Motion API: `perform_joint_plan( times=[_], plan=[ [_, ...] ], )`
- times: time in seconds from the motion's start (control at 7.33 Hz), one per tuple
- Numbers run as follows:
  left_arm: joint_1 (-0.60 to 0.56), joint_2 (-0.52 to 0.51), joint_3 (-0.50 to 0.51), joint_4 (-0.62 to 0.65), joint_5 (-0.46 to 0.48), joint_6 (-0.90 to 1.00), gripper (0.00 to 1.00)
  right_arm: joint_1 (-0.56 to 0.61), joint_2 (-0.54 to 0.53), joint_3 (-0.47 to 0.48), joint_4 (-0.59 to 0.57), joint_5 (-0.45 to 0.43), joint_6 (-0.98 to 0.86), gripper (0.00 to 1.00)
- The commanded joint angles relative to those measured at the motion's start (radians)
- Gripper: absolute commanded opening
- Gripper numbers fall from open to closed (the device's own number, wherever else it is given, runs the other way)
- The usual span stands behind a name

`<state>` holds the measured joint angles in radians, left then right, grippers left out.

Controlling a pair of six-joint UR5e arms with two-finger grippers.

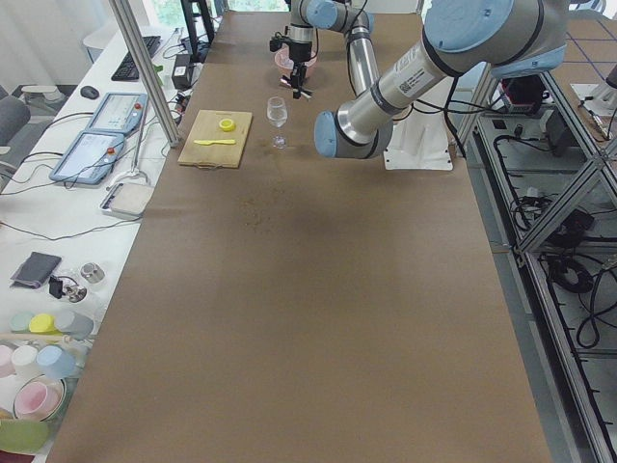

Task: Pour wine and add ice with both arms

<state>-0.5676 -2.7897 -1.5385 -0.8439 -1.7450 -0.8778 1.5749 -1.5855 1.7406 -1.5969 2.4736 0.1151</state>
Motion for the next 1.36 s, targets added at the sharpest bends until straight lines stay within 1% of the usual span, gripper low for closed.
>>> perform_joint_plan(
  times=[0.0, 0.14, 0.27, 0.68, 0.82, 0.95, 1.23],
  plan=[
    [0.000, -0.045, 0.040, 0.086, -0.001, 0.028, 0.00, -0.001, -0.001, -0.004, 0.000, -0.001, 0.000, 1.00],
    [0.000, -0.059, 0.040, 0.144, -0.002, 0.090, 0.00, 0.001, -0.001, -0.007, 0.000, -0.001, 0.000, 1.00],
    [0.000, -0.063, 0.043, 0.163, -0.007, 0.120, 0.00, -0.001, -0.001, -0.009, 0.000, -0.001, 0.000, 1.00],
    [0.000, -0.071, 0.077, 0.194, -0.015, 0.120, 0.00, -0.001, -0.004, -0.010, 0.000, -0.001, 0.000, 1.00],
    [0.000, -0.097, 0.109, 0.194, -0.015, 0.120, 0.00, -0.001, -0.004, -0.013, 0.000, -0.001, 0.000, 1.00],
    [0.000, -0.147, 0.183, 0.192, -0.015, 0.120, 0.00, -0.001, -0.005, -0.018, 0.002, -0.001, 0.000, 1.00],
    [-0.003, -0.163, 0.205, 0.178, -0.011, 0.122, 0.00, -0.001, -0.005, -0.022, 0.002, -0.001, 0.000, 1.00]
  ],
)
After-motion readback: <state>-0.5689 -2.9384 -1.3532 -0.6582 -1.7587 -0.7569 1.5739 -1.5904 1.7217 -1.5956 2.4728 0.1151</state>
